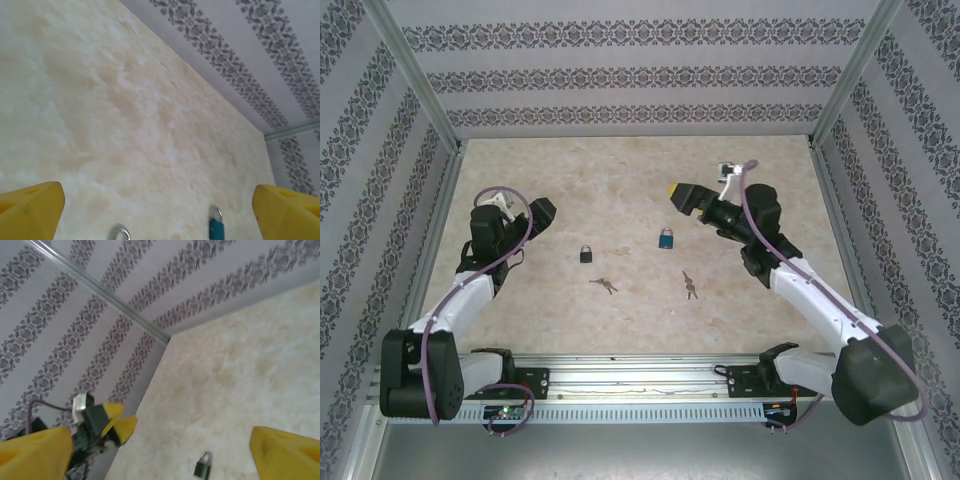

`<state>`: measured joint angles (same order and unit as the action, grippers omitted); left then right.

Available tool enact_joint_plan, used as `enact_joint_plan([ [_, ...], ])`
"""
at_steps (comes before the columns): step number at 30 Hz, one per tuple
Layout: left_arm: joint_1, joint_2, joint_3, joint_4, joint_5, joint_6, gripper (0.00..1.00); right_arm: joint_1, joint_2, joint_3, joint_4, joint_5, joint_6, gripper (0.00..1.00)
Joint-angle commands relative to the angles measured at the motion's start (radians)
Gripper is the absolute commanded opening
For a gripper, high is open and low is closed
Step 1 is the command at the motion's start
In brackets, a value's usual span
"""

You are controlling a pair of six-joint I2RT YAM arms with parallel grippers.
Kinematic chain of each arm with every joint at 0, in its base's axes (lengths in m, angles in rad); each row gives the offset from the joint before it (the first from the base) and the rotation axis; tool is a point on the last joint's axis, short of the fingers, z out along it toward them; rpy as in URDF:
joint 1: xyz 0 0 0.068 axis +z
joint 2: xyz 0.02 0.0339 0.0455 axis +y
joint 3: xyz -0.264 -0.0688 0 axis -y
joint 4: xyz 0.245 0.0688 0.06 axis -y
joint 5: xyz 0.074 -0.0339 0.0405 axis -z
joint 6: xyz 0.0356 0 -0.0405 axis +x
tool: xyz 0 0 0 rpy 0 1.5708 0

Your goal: Unlock with the key

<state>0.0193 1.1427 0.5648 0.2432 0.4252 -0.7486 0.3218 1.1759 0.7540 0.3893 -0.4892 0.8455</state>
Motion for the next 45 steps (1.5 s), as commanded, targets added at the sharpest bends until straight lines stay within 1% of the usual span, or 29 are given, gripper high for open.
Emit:
enact_joint_plan([
  [1,-0.02,-0.07,-0.04,-0.139,0.092,-0.063,0.91,0.007,0.123,0.045,-0.013,-0.083,0.075,0.62],
  [3,-0.039,-0.105,-0.067,-0.2,0.097,-0.072,0.86,0.101,0.151,0.138,-0.257,0.029,-0.08,0.59],
  [5,-0.054,-0.147,-0.089,-0.288,0.088,-0.083,0.8,0.206,0.201,0.217,-0.42,0.148,-0.192,0.52],
  [6,-0.06,-0.165,-0.1,-0.317,0.09,-0.088,0.77,0.238,0.235,0.249,-0.477,0.175,-0.21,0.47],
  [8,-0.067,-0.223,-0.135,-0.37,0.082,-0.107,0.72,0.294,0.33,0.312,-0.547,0.17,-0.235,0.34],
  [10,-0.073,-0.288,-0.176,-0.387,0.074,-0.132,0.7,0.347,0.409,0.357,-0.587,0.194,-0.253,0.29],
  [12,-0.075,-0.342,-0.207,-0.408,0.061,-0.15,0.69,0.409,0.475,0.402,-0.639,0.263,-0.285,0.29],
  [15,-0.077,-0.38,-0.227,-0.443,0.058,-0.158,0.7,0.491,0.551,0.462,-0.697,0.344,-0.338,0.33],
  [20,-0.078,-0.364,-0.236,-0.446,0.043,-0.167,0.73,0.549,0.665,0.527,-0.736,0.348,-0.357,0.32],
  [24,-0.078,-0.338,-0.238,-0.415,0.048,-0.188,0.74,0.602,0.739,0.599,-0.811,0.41,-0.4,0.33],
  [32,-0.079,-0.328,-0.233,-0.426,0.042,-0.19,0.74,0.643,0.837,0.702,-0.895,0.455,-0.443,0.32],
  [36,-0.079,-0.325,-0.234,-0.435,0.025,-0.197,0.75,0.656,0.879,0.747,-0.944,0.464,-0.473,0.35],
  [45,-0.078,-0.316,-0.236,-0.421,0.027,-0.209,0.75,0.666,0.918,0.763,-0.956,0.488,-0.49,0.34],
])
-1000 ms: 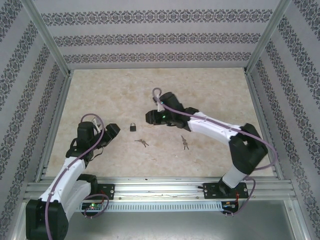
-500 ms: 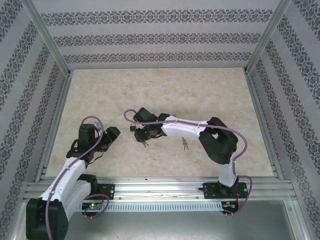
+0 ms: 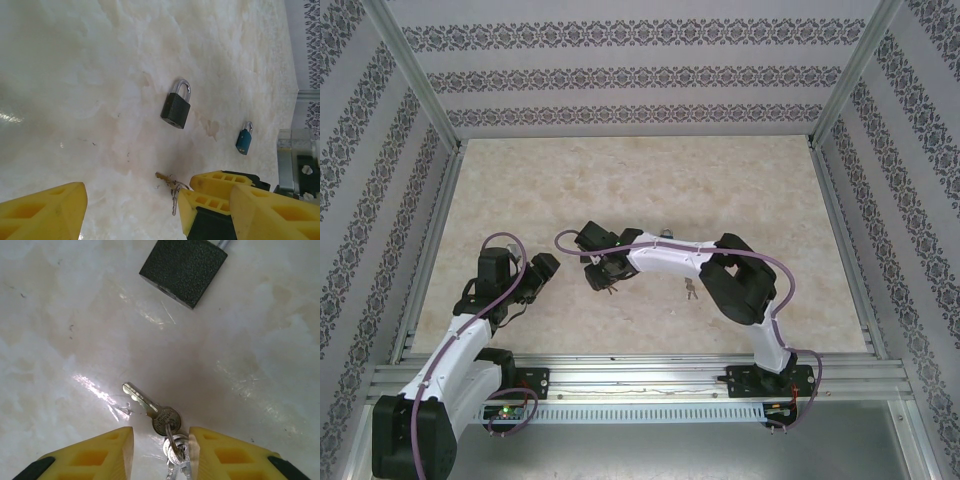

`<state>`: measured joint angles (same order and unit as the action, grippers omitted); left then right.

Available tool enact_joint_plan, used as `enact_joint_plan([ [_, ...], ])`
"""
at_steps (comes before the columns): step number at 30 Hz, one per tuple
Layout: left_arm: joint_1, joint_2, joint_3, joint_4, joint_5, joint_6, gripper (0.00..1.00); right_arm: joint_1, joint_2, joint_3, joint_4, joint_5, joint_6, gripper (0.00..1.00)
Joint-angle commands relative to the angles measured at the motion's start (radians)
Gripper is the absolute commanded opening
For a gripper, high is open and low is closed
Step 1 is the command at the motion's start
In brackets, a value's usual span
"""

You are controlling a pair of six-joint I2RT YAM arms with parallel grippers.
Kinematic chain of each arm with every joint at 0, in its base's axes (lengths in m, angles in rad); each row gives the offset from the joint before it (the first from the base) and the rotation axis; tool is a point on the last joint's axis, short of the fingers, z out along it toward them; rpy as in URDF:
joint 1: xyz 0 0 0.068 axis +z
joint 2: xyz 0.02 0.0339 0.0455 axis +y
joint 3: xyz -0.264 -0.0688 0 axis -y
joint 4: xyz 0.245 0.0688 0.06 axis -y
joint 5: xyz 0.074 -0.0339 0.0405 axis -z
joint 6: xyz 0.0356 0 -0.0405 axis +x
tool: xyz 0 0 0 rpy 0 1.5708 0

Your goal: Unlock with the key

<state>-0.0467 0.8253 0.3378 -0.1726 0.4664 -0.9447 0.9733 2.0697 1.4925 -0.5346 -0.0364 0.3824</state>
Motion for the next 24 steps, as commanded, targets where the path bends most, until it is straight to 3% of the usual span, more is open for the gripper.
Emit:
enact_joint_plan([
  [1,-0.011,0.003,-0.01,-0.004,-0.014,-0.014,0.75,0.02,0.029,0.025,-0.033,0.042,-0.032,0.34],
  [10,-0.012,-0.006,-0.032,0.005,-0.011,-0.028,0.75,0.047,0.065,0.032,-0.036,0.087,-0.044,0.26],
  [18,-0.012,-0.019,-0.047,0.011,-0.008,-0.036,0.75,0.053,0.074,0.018,-0.031,0.124,-0.04,0.06],
  [24,-0.012,-0.026,-0.043,0.029,0.005,-0.035,0.75,0.021,-0.04,-0.1,0.132,0.001,-0.015,0.0],
])
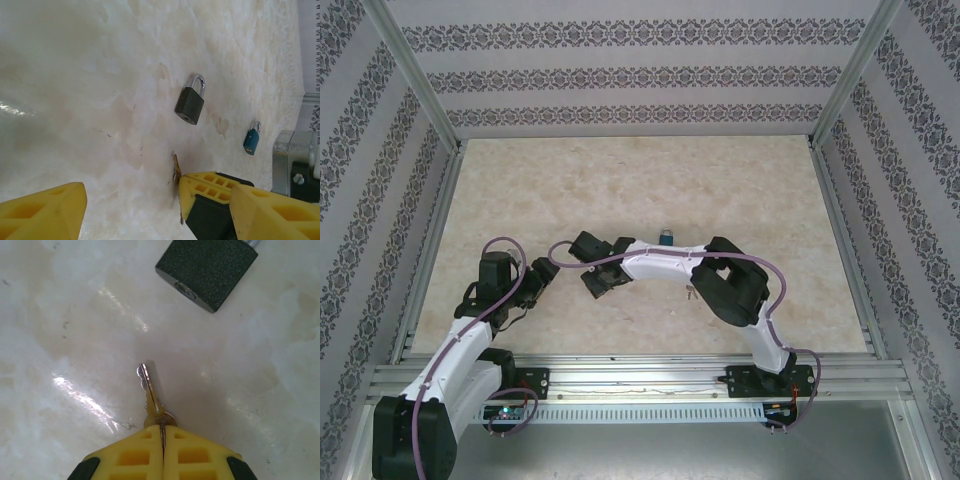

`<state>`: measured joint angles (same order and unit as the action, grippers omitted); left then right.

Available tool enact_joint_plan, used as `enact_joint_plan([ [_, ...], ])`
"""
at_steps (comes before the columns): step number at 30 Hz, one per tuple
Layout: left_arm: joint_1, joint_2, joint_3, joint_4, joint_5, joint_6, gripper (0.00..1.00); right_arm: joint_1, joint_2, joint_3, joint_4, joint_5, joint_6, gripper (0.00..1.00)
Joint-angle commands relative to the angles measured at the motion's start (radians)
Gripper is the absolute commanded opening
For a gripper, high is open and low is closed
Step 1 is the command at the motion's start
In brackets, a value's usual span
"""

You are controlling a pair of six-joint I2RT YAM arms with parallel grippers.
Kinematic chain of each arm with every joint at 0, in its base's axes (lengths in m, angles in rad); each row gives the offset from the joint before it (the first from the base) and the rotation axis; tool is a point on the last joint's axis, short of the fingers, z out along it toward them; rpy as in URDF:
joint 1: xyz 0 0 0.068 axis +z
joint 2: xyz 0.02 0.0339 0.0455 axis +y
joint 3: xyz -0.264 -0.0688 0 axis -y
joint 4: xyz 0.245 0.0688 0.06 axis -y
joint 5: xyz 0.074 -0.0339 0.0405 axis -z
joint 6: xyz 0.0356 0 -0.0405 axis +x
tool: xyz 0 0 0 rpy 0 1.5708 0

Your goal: Unlock with the key

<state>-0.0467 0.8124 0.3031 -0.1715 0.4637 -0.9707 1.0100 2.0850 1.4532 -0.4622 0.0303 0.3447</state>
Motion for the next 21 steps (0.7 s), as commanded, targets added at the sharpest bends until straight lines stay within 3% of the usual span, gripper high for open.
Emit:
enact_joint_plan([
  [1,-0.011,-0.015,-0.009,0.037,0.013,-0.011,0.75,-0.027,-0.085,-0.093,0.106,-0.093,0.034,0.0],
  [11,-0.015,-0.024,0.0,0.165,0.112,-0.037,0.74,-0.096,-0.325,-0.276,0.305,-0.169,0.036,0.0],
  [21,-0.096,0.021,0.071,0.364,0.206,-0.083,0.46,-0.139,-0.511,-0.336,0.317,-0.24,0.015,0.0],
])
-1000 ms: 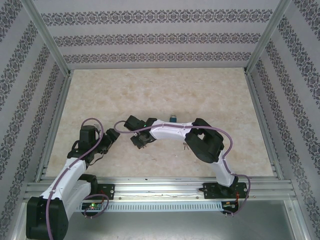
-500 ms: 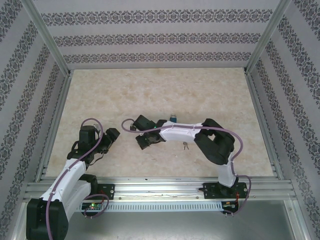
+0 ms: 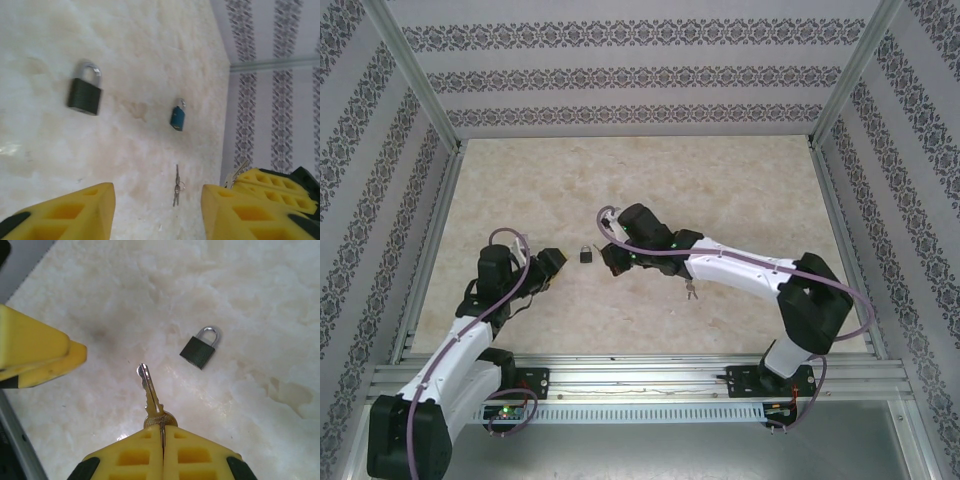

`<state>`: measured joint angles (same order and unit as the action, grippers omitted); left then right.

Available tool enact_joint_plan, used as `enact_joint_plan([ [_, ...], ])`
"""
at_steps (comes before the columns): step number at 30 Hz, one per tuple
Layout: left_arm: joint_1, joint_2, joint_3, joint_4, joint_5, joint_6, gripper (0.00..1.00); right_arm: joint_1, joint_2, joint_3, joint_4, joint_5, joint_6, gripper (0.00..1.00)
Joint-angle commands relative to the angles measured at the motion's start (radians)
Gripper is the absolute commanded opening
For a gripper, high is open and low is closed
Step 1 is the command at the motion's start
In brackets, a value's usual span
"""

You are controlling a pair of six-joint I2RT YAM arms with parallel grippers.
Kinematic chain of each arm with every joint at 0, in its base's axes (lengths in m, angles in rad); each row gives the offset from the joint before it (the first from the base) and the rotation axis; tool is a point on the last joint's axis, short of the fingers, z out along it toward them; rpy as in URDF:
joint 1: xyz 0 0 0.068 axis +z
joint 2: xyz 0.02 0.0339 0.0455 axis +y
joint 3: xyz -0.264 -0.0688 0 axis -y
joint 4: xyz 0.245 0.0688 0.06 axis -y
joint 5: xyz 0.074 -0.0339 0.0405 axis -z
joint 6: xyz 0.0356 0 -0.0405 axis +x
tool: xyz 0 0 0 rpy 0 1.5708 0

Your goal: Unlock with the key

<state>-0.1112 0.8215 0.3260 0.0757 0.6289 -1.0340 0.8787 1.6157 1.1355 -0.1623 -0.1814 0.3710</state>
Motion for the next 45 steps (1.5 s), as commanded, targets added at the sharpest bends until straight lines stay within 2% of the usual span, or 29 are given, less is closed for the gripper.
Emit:
enact_joint_plan([
  [1,-0.048,0.022,0.064,0.124,0.039,-0.018,0.46,-0.007,-0.053,-0.02,0.009,-0.03,-0.019,0.0],
  [5,-0.108,0.058,0.118,0.126,0.013,0.003,0.51,-0.007,-0.094,-0.032,0.003,-0.031,-0.029,0.0],
  [8,-0.136,0.085,0.141,0.149,-0.001,0.006,0.6,-0.007,-0.111,-0.037,-0.003,-0.039,-0.035,0.0],
  [13,-0.181,0.131,0.168,0.174,-0.013,0.009,0.6,-0.006,-0.124,-0.044,0.003,-0.075,-0.035,0.0],
  [22,-0.241,0.187,0.21,0.184,-0.033,0.022,0.42,0.001,-0.117,-0.028,-0.011,-0.101,-0.051,0.0],
  [32,-0.247,0.195,0.222,0.18,-0.044,0.021,0.25,0.005,-0.119,-0.02,-0.034,-0.093,-0.066,0.0],
  [36,-0.249,0.192,0.223,0.184,-0.038,0.017,0.11,0.005,-0.116,-0.016,-0.034,-0.09,-0.064,0.0],
  [39,-0.256,0.195,0.225,0.19,-0.034,0.017,0.1,0.005,-0.112,-0.008,-0.033,-0.089,-0.066,0.0],
  [41,-0.262,0.198,0.23,0.187,-0.035,0.021,0.0,0.005,-0.111,-0.004,-0.032,-0.086,-0.066,0.0],
  [43,-0.264,0.201,0.239,0.163,-0.045,0.027,0.0,0.004,-0.109,-0.001,-0.033,-0.085,-0.066,0.0],
  [44,-0.265,0.202,0.24,0.157,-0.049,0.029,0.0,0.005,-0.109,-0.002,-0.035,-0.081,-0.066,0.03],
  [45,-0.266,0.199,0.244,0.144,-0.059,0.029,0.0,0.003,-0.11,-0.004,-0.038,-0.068,-0.065,0.12],
])
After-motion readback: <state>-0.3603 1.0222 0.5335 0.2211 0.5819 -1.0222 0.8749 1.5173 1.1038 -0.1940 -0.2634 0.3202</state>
